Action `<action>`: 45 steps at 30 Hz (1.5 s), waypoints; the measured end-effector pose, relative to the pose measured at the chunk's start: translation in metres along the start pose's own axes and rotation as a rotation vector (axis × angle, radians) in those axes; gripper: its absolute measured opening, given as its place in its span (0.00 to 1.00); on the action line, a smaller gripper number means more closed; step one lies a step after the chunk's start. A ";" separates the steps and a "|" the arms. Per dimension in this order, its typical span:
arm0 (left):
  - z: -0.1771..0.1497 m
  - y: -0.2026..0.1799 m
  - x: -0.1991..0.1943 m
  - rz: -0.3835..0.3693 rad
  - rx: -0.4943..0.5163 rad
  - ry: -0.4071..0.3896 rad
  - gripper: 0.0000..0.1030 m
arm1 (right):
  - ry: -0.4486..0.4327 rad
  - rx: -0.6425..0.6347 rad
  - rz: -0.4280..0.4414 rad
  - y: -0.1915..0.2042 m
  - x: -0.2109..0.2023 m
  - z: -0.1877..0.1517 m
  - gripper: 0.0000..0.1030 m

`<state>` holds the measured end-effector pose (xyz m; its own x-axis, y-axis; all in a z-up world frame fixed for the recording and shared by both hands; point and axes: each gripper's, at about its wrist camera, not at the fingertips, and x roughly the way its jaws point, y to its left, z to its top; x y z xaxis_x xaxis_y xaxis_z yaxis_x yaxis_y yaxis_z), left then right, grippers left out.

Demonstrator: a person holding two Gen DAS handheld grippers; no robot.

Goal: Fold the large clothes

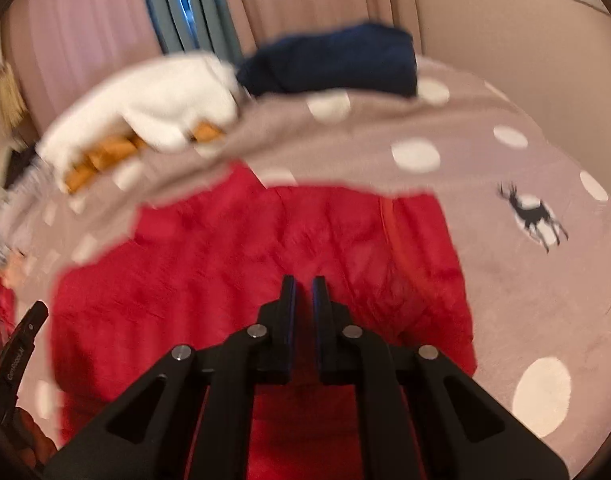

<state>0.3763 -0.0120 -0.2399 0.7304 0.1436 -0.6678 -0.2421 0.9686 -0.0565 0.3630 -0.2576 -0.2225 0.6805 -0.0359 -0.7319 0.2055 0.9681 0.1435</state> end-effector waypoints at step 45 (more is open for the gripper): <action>-0.056 0.152 -0.168 0.004 -0.312 -0.079 0.57 | -0.209 0.031 -0.193 -0.088 -0.192 -0.070 0.35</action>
<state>0.1806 0.0998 -0.1779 0.7735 0.1744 -0.6093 -0.4201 0.8610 -0.2868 0.1648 -0.3189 -0.1408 0.7565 -0.2722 -0.5946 0.3644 0.9305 0.0375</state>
